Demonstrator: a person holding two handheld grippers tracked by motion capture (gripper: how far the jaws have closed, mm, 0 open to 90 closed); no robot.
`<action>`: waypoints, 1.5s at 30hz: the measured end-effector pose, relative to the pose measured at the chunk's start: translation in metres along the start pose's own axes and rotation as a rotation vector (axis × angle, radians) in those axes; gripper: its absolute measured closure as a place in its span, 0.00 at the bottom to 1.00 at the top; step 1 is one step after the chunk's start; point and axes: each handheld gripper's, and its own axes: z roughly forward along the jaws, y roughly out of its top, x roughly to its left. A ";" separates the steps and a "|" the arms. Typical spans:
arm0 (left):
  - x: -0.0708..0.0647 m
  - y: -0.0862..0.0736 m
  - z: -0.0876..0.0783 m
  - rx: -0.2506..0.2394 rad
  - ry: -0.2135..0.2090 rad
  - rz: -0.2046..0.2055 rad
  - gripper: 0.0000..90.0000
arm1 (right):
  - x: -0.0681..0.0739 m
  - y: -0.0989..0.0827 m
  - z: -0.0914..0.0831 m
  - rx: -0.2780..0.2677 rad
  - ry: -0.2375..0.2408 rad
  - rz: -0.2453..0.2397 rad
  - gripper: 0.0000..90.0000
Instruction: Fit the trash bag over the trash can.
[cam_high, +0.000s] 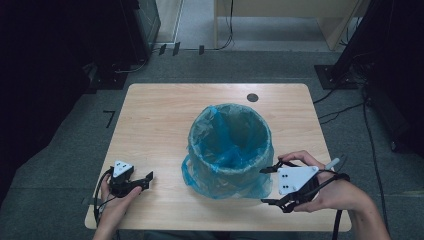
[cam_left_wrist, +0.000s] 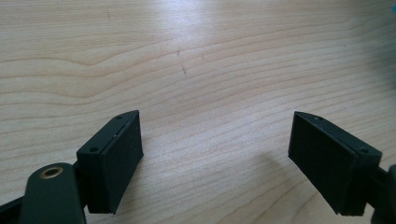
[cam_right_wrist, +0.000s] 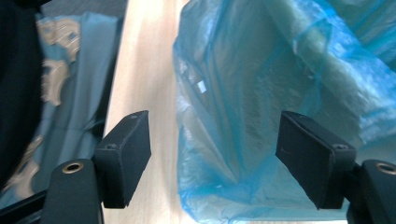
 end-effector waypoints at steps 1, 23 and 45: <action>0.000 0.000 0.000 0.000 0.000 0.000 0.19 | 0.001 -0.002 0.000 -0.021 -0.021 0.011 0.29; -0.003 0.000 0.001 0.007 0.043 0.000 0.18 | -0.007 -0.088 0.011 -0.033 -0.404 0.452 0.21; -0.008 0.000 0.002 0.027 0.091 0.043 0.18 | 0.004 -0.162 0.017 -0.003 -0.618 0.809 0.24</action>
